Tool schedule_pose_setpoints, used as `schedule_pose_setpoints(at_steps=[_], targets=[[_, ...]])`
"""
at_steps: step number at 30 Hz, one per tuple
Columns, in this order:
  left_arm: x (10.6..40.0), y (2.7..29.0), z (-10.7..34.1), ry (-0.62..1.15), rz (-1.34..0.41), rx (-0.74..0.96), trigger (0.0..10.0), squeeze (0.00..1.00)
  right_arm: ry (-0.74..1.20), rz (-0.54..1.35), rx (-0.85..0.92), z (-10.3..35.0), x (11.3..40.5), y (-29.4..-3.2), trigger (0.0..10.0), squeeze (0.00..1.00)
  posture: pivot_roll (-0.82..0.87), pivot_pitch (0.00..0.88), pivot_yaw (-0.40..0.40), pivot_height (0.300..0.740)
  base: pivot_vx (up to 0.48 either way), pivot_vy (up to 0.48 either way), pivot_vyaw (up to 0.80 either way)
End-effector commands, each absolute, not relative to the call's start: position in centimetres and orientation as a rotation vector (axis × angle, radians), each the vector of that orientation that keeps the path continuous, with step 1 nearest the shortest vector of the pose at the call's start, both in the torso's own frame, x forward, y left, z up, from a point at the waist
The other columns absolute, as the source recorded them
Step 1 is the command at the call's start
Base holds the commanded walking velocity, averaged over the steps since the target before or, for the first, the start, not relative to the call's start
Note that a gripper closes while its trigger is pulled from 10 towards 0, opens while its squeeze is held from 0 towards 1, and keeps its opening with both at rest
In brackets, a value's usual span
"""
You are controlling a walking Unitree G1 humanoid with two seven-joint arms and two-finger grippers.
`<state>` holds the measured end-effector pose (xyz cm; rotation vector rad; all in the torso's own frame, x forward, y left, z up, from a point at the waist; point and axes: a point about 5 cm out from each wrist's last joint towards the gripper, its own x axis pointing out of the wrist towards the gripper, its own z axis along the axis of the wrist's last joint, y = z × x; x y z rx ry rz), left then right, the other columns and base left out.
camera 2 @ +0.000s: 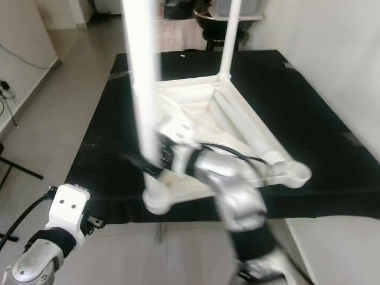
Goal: Building children table
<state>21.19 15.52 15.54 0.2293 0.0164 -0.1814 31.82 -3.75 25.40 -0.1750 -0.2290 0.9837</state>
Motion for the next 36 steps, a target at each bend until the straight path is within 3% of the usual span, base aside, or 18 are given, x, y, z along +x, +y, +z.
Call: schedule_pose_setpoints(at_steps=[1,10,15,20,26,28,29,31,32,34,36], targets=[[21.0,15.5,15.4,0.022,-0.169,0.232,10.0,0.0,-0.214,0.965,-0.188,24.7,32.1,-3.1,10.0,0.0,0.02,0.124,-0.037,0.74,0.0,0.0,0.0],[20.9,15.4,15.4,0.019,-0.169,0.24,10.0,0.0,-0.269,0.886,-0.171,25.9,33.4,2.5,10.0,0.0,0.04,0.129,-0.045,0.74,0.0,0.0,0.0],[20.8,15.3,15.4,0.016,-0.16,0.24,10.0,0.0,-0.267,0.871,-0.146,25.8,33.9,1.6,10.0,0.0,0.03,0.135,-0.049,0.74,0.0,0.0,0.0],[20.8,15.3,15.5,0.014,-0.157,0.24,10.0,0.0,-0.274,0.971,-0.18,24.9,33.4,-2.0,10.0,0.0,0.01,0.139,-0.043,0.74,0.0,0.0,0.0],[21.0,15.3,15.5,0.013,-0.175,0.248,10.0,0.0,-0.222,1.143,-0.44,23.1,31.3,-9.2,10.0,0.0,0.0,0.139,-0.028,0.74,0.0,0.0,0.0],[21.0,15.3,15.5,0.015,-0.178,0.248,10.0,0.0,-0.209,1.148,-0.461,23.0,31.1,-9.8,10.0,0.0,0.0,0.139,-0.028,0.74,0.0,0.0,0.0],[21.0,15.1,15.4,0.018,-0.218,0.253,10.0,0.0,-0.165,1.103,-0.53,22.9,31.3,-12.0,10.0,0.0,0.0,0.138,-0.024,0.74,0.0,0.0,0.0],[21.0,14.9,15.4,0.017,-0.235,0.256,10.0,0.0,-0.146,1.09,-0.557,22.8,31.4,-12.8,10.0,0.0,0.0,0.136,-0.023,0.74,0.0,0.0,0.0],[21.0,14.5,15.5,0.01,-0.288,0.263,10.0,0.0,-0.085,1.087,-0.631,22.7,31.1,-14.8,10.0,0.0,0.0,0.134,-0.022,0.74,0.0,0.0,0.0],[20.9,14.4,15.5,0.006,-0.31,0.266,10.0,0.0,-0.059,1.089,-0.66,22.6,30.9,-15.6,10.0,0.0,0.0,0.134,-0.021,0.74,0.0,0.0,0.0],[20.8,14.1,15.8,-0.01,-0.344,0.256,10.0,0.0,0.01,1.018,-0.745,23.1,31.0,-18.2,10.0,0.0,0.0,0.134,-0.021,0.74,0.0,0.0,0.0]])
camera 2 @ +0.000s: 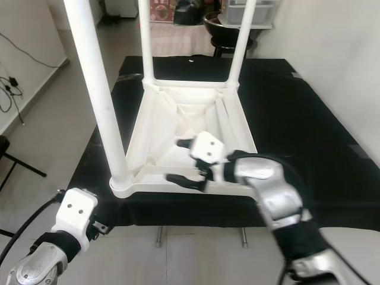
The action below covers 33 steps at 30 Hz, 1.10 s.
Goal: Building children table
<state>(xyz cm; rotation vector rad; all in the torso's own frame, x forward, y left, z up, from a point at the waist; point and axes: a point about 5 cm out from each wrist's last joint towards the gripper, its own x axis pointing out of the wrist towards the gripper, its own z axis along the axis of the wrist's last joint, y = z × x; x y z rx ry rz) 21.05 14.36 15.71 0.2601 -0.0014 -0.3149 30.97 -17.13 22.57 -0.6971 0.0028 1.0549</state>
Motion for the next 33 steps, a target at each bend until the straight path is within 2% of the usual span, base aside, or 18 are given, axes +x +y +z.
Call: schedule_pose_setpoints(at_steps=[1,4,5,7,12,17,24,33], targets=[[20.8,14.1,15.8,-0.01,-0.344,0.256,10.0,0.0,0.01,1.018,-0.745,23.1,31.0,-18.2,10.0,0.0,0.0,0.134,-0.021,0.74,0.0,0.0,0.0],[20.8,14.2,15.9,-0.02,-0.336,0.249,10.0,0.0,0.052,0.863,-0.886,23.9,31.7,-21.1,10.0,0.0,-0.01,0.131,-0.016,0.74,0.0,0.0,0.0],[20.8,14.2,15.9,-0.02,-0.336,0.249,10.0,0.0,0.052,0.863,-0.886,23.9,31.7,-21.1,10.0,0.0,-0.01,0.131,-0.016,0.74,0.0,0.0,0.0],[20.9,14.3,15.9,-0.024,-0.334,0.246,10.0,0.0,0.079,0.784,-0.93,24.2,31.9,-22.7,10.0,0.0,-0.01,0.129,-0.015,0.74,0.0,0.0,0.0],[21.1,14.3,15.9,-0.02,-0.337,0.249,10.0,0.0,0.171,0.764,-0.978,23.7,31.4,-24.8,10.0,0.0,-0.01,0.125,-0.013,0.74,0.0,0.0,0.0],[20.9,13.9,15.8,-0.02,-0.38,0.251,10.0,0.0,0.249,0.84,-0.948,23.1,30.3,-25.6,10.0,0.0,-0.01,0.121,-0.015,0.74,0.0,0.0,0.0],[20.8,13.4,15.6,-0.022,-0.417,0.258,10.0,0.0,0.278,0.665,-0.999,23.1,31.6,-27.6,10.0,0.0,-0.02,0.113,-0.015,0.74,0.0,0.0,0.0],[20.8,13.3,15.5,-0.022,-0.424,0.265,10.0,0.0,0.324,0.639,-1.056,21.9,31.8,-27.6,10.0,0.0,-0.02,0.108,-0.017,0.74,0.0,0.0,0.0]])
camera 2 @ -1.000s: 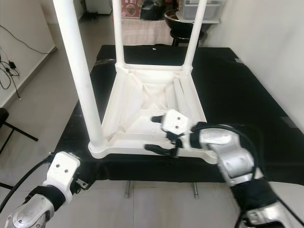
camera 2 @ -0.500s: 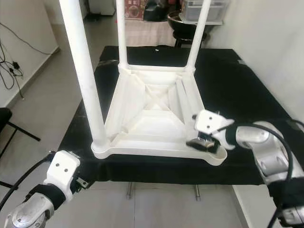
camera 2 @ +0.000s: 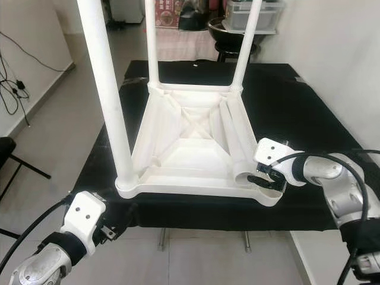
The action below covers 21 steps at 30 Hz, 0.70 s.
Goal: Building children table
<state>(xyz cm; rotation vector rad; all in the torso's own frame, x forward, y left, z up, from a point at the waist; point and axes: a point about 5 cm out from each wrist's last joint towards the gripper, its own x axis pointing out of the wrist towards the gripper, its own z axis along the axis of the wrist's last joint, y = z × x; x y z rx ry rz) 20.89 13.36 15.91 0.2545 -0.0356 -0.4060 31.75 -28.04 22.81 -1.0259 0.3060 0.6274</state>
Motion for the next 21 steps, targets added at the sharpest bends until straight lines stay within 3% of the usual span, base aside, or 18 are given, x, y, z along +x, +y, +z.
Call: schedule_pose_setpoints(at_steps=[1,10,21], targets=[[20.8,13.3,15.5,-0.022,-0.424,0.265,10.0,0.0,0.324,0.639,-1.056,21.9,31.8,-27.6,10.0,0.0,-0.02,0.108,-0.017,0.74,0.0,0.0,0.0],[20.8,13.3,15.6,-0.026,-0.421,0.265,10.0,0.0,0.292,0.5,-1.014,20.6,33.1,-26.2,10.0,0.0,-0.02,0.112,-0.016,0.74,0.0,0.0,0.0],[20.8,13.4,15.7,-0.028,-0.411,0.262,10.0,0.0,0.224,0.188,-0.962,19.6,34.2,-24.8,10.0,0.0,-0.02,0.118,-0.018,0.74,0.0,0.0,0.0]])
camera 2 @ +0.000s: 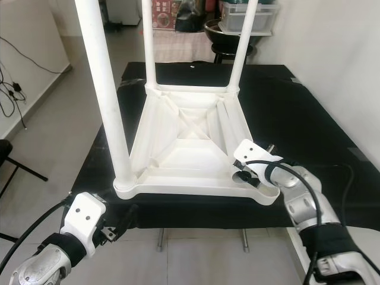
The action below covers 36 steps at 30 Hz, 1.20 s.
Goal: Building children table
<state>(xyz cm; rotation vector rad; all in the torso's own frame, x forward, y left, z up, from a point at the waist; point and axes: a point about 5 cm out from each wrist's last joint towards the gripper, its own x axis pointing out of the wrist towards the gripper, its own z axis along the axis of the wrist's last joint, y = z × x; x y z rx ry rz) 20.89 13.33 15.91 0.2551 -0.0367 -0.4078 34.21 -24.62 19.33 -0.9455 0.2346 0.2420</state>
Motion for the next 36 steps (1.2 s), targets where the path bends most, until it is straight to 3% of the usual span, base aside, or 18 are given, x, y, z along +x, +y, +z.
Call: schedule_pose_setpoints(at_steps=[1,2,3,11,19,24,31,32,33,34,36], targets=[[20.8,13.4,15.7,-0.029,-0.41,0.262,10.0,0.0,0.205,0.18,-0.96,19.4,34.1,-24.3,10.0,0.0,-0.02,0.118,-0.019,0.74,0.0,0.0,0.0],[20.8,13.4,15.6,-0.029,-0.409,0.263,10.0,0.0,0.191,0.175,-0.958,19.2,34.1,-23.9,10.0,0.0,-0.02,0.118,-0.019,0.74,0.0,0.0,0.0],[20.9,13.4,15.6,-0.029,-0.407,0.263,10.0,0.0,0.177,0.164,-0.963,18.7,33.9,-23.4,0.0,0.0,-0.02,0.118,-0.019,0.74,0.0,0.0,0.0],[20.9,13.5,15.7,-0.031,-0.399,0.263,10.0,0.0,0.155,0.135,-0.963,17.5,33.5,-22.6,0.0,0.0,-0.02,0.116,-0.018,0.74,0.0,0.0,0.0],[21.6,13.6,16.2,-0.042,-0.375,0.195,10.0,0.0,0.112,0.028,-0.967,18.3,33.4,-23.6,0.0,0.0,-0.03,0.112,-0.012,0.74,0.0,0.0,0.0],[22.0,13.3,16.7,-0.054,-0.372,0.148,10.0,0.0,0.078,-0.019,-0.861,18.9,33.4,-23.6,0.0,0.0,-0.04,0.109,-0.007,0.74,0.0,0.0,0.0],[22.2,12.7,16.9,-0.06,-0.414,0.104,10.0,0.0,-0.054,-0.058,-0.528,21.5,33.8,-24.0,0.0,0.0,-0.05,0.102,-0.001,0.74,0.0,0.0,0.0],[22.1,12.4,16.8,-0.057,-0.442,0.091,10.0,0.0,-0.086,-0.058,-0.479,22.1,33.8,-24.1,7.6,0.0,-0.05,0.101,-0.001,0.74,0.0,-0.409,0.0],[22.1,12.2,16.8,-0.054,-0.461,0.081,10.0,0.0,-0.105,-0.058,-0.453,22.5,33.8,-24.1,7.6,0.0,-0.05,0.098,0.001,0.74,0.0,-0.409,0.0],[22.0,11.8,16.8,-0.05,-0.488,0.073,10.0,0.0,-0.114,-0.053,-0.422,22.7,33.9,-24.1,10.0,0.0,-0.05,0.097,0.002,0.74,0.0,-0.48,0.0],[22.0,11.6,16.8,-0.046,-0.505,0.068,10.0,0.0,-0.118,-0.051,-0.403,22.8,33.9,-24.1,10.0,0.0,-0.05,0.097,0.002,0.74,0.0,-0.48,0.0]])
